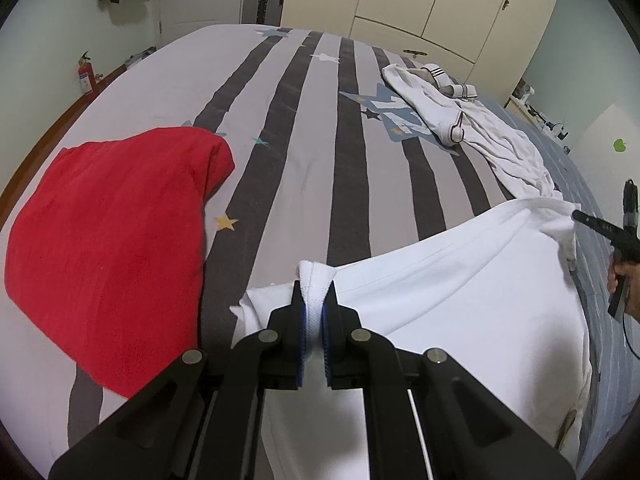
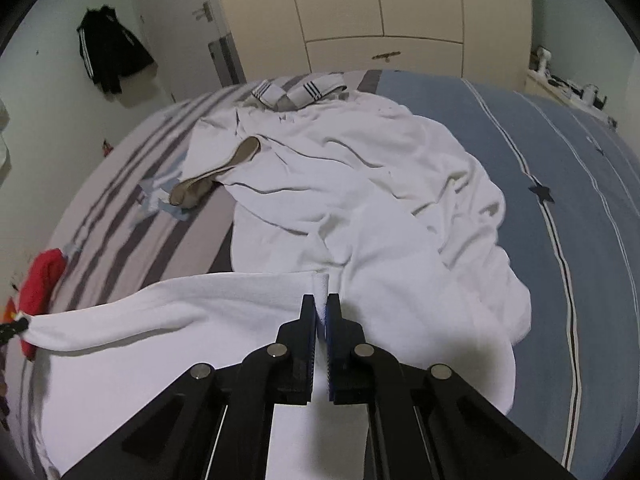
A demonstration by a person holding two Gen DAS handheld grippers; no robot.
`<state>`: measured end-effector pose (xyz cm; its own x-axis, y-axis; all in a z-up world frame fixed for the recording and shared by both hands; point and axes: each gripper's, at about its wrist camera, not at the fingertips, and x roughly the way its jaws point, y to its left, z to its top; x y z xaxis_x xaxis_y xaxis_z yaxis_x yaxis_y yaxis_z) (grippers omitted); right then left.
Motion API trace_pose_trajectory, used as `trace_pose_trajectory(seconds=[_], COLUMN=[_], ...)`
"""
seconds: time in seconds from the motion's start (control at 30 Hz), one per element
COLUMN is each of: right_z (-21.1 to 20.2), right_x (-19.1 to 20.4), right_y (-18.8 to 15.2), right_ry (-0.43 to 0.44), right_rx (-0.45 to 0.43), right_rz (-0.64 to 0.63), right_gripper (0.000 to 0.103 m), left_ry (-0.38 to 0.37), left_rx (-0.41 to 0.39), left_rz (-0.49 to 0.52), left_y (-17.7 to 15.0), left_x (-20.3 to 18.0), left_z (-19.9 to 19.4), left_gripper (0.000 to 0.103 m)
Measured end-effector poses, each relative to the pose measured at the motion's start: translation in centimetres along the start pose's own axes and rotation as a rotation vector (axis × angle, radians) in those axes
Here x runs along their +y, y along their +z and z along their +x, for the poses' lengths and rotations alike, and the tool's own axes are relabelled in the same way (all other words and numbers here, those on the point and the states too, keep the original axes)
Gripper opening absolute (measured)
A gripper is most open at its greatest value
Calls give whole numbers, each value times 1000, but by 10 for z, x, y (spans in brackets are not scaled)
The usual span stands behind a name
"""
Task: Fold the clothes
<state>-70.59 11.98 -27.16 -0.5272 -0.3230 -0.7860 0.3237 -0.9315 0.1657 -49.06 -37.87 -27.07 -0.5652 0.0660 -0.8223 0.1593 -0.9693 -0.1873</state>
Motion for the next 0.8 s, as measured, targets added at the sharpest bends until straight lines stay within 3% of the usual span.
trace_pose_trajectory(seconds=[0.37, 0.67, 0.8], right_z=[-92, -167, -183], right_x=[2, 4, 6], right_y=[-79, -183, -219], right_ry=[63, 85, 84], right_rx=[-35, 36, 70], right_rz=[77, 146, 166], right_gripper=[4, 4, 4], left_ry=[-1, 23, 32], left_rx=[-45, 3, -6], left_rz=[-38, -46, -90], left_y=[-46, -113, -127], left_x=[-7, -11, -5], left_z=[-71, -108, -119], left_gripper=[5, 5, 5])
